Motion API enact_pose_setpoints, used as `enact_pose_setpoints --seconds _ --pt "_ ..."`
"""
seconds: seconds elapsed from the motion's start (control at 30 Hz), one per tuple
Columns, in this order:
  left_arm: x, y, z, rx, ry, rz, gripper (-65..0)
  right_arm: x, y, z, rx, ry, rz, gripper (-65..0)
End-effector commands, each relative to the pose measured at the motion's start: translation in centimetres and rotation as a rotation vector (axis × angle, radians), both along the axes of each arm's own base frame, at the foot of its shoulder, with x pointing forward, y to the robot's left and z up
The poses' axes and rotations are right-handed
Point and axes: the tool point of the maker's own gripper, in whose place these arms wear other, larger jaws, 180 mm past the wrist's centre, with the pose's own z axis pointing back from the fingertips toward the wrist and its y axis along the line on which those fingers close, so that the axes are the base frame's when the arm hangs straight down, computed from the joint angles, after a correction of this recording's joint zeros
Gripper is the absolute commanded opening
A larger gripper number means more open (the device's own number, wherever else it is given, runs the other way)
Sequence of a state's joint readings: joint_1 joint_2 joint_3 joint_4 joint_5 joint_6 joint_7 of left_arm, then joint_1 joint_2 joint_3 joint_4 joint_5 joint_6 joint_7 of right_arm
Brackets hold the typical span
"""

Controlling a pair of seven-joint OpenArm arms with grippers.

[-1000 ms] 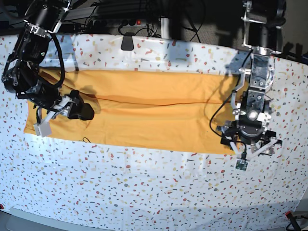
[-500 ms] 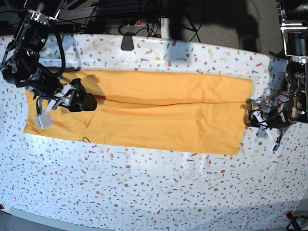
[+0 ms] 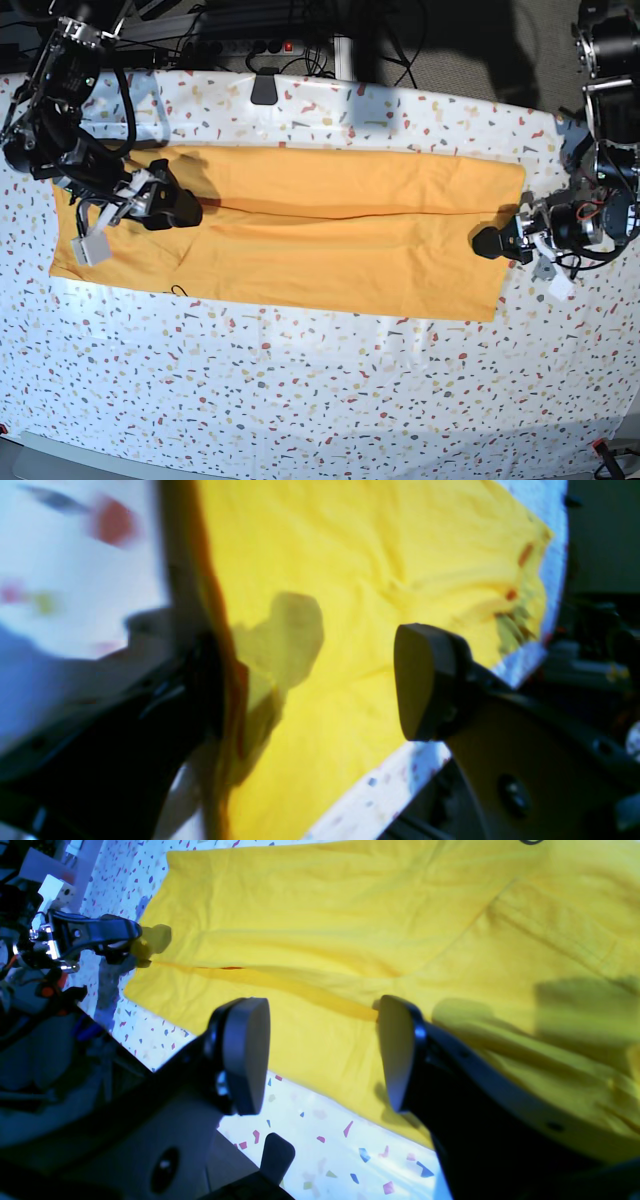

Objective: Fold the T-shirt properly
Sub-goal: 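Grasp the strip end with the left gripper, then fold the held strip end with the left gripper toward the right gripper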

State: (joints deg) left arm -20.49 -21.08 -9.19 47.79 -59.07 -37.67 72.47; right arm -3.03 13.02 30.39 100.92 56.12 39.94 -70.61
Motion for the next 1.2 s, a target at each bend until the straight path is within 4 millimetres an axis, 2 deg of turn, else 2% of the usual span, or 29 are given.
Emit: enact_pose_setpoints --seconds 0.0,0.17,0.5,0.57,0.6,0.7,0.97,1.17 --pt "-0.1 -0.6 0.0 0.003 0.016 -0.028 -19.9 0.7 -0.1 1.6 0.007 -0.056 0.003 -30.6" --pt "0.5 -2.5 0.1 -0.039 -0.007 -0.018 -19.9 0.7 -0.1 1.6 0.005 -0.055 0.004 -30.6" --pt "0.4 -2.4 0.0 -0.032 -0.005 -0.020 -21.3 0.6 -0.1 1.5 0.005 -0.053 0.005 -30.6" --pt "0.3 -2.2 -0.2 -0.013 0.000 -0.025 -29.1 0.6 -0.1 1.5 0.005 -0.052 0.005 -30.6" --pt "0.3 -2.2 -0.3 -0.007 0.002 -0.026 -36.1 0.6 -0.1 1.5 0.004 -0.052 0.005 -30.6" --pt "0.6 -2.1 -0.1 -0.007 -0.009 -0.019 -63.7 0.6 -0.1 1.5 0.004 -0.052 0.005 -30.6" --pt "2.8 -2.4 2.0 -0.022 -0.069 -0.016 -65.0 0.6 -0.1 1.5 0.004 -0.052 0.005 -30.6" --pt "3.8 -4.4 4.1 -0.022 -0.140 -0.074 -65.0 0.7 -0.1 1.6 0.007 -0.057 0.003 -30.6"
